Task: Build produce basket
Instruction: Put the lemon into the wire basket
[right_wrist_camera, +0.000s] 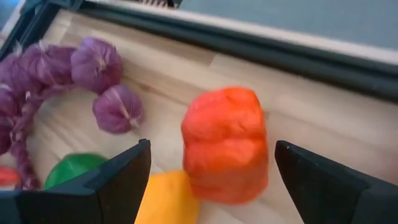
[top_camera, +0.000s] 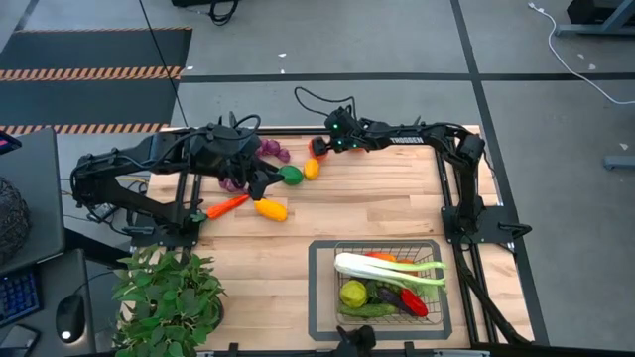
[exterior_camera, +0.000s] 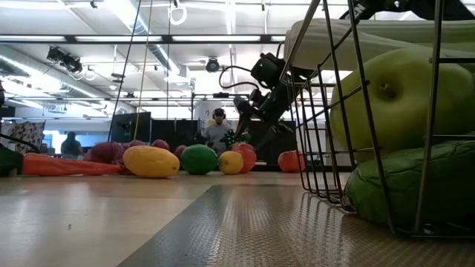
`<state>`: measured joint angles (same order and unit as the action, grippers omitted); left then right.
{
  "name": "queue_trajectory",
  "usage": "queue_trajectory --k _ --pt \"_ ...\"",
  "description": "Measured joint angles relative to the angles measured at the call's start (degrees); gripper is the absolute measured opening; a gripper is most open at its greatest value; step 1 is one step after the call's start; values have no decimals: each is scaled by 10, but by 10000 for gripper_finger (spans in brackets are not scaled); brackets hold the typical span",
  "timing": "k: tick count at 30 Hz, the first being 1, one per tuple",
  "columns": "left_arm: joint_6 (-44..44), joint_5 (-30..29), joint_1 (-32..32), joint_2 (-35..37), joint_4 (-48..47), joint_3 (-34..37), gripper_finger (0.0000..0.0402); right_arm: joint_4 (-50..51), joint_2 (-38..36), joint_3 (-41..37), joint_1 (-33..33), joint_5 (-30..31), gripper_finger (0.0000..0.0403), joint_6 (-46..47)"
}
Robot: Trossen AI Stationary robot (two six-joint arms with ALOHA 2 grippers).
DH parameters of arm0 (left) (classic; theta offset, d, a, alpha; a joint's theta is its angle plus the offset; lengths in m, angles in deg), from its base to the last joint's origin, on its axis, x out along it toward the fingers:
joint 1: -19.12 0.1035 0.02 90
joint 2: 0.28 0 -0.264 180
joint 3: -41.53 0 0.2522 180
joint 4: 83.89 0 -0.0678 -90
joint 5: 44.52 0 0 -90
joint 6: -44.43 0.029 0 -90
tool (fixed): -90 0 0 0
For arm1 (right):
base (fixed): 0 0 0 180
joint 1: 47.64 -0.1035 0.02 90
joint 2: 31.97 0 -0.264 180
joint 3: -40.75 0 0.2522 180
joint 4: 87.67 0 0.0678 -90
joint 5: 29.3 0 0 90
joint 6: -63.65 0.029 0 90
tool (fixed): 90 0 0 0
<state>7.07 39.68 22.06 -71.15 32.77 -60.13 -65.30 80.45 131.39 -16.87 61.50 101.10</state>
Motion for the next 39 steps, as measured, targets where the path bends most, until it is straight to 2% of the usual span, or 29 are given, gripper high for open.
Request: queue_trajectory --k 3,12,15,22,29,32,35,37,39 --pt "-6 0 -5 0 0 0 174 -4 0 0 1 14 346 3" --pt "-6 0 -19 0 0 0 174 0 18 0 -5 4 346 12" --pt "-8 0 -20 0 0 0 174 -8 33 -1 -8 -8 346 24" --pt "-18 0 -23 0 -1 0 174 -47 37 0 -6 18 345 34" --pt "-22 -5 -23 0 -1 0 174 -69 39 0 -14 13 345 45" --pt "-21 -61 -22 0 -28 0 174 -78 39 0 -18 -17 345 42" --pt "-27 -132 -9 -6 -77 12 173 -78 38 0 -18 -78 345 42" --pt "-26 -132 15 -13 -123 36 173 -63 38 0 -19 -113 345 43" --pt "-27 -114 38 -17 -138 67 174 -27 38 0 -23 -121 345 44"
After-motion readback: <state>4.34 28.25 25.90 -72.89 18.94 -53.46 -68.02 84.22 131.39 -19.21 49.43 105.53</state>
